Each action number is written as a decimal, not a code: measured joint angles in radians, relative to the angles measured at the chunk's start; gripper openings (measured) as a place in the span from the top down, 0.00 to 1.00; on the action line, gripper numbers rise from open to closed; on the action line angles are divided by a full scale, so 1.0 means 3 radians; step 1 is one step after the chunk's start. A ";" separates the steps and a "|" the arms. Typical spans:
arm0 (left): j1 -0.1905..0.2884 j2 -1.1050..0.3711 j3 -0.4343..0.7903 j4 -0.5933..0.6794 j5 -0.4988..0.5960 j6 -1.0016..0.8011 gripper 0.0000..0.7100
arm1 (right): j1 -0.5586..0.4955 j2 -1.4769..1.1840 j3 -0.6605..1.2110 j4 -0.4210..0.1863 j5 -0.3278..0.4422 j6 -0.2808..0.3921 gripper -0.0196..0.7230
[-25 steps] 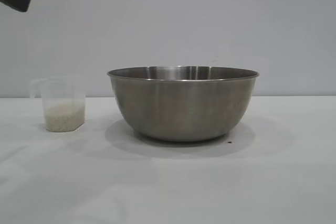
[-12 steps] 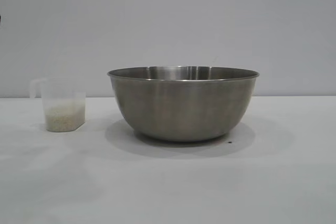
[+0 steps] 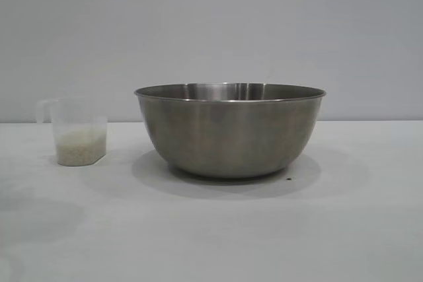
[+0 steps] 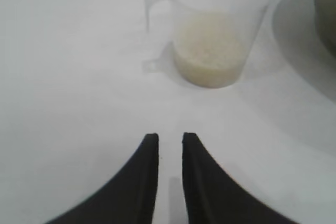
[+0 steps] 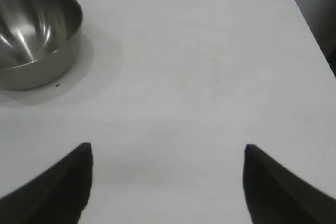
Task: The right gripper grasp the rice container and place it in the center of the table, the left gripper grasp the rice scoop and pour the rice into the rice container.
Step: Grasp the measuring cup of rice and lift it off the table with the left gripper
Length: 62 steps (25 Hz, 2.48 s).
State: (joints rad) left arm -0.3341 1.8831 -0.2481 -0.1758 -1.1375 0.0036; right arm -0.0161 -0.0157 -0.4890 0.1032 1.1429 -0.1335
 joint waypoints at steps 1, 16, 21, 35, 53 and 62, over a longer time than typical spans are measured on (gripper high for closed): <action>0.0000 0.0000 -0.0024 -0.0038 0.0000 0.0000 0.64 | 0.0000 0.0000 0.0000 0.0000 0.0000 0.0000 0.29; 0.0000 0.0005 -0.0378 -0.0142 0.0000 0.0246 0.64 | 0.0000 0.0000 0.0000 0.0000 0.0000 0.0002 0.29; 0.0000 0.0022 -0.0401 -0.0177 0.0000 0.0330 0.64 | 0.0000 0.0000 0.0000 0.0000 0.0000 0.0002 0.29; 0.0000 0.0511 -0.0684 -0.0257 0.0000 0.0458 0.64 | 0.0000 0.0000 0.0000 0.0000 0.0000 0.0002 0.29; 0.0284 0.0570 -0.0906 0.0042 0.0000 0.0582 0.64 | 0.0000 0.0000 0.0000 0.0000 0.0000 0.0002 0.29; 0.0400 0.0635 -0.0947 0.0444 0.0000 0.0582 0.64 | 0.0000 0.0000 0.0000 0.0000 0.0000 0.0002 0.29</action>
State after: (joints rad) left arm -0.2142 2.0737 -0.5321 -0.0427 -1.1375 0.1781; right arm -0.0161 -0.0157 -0.4890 0.1032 1.1429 -0.1329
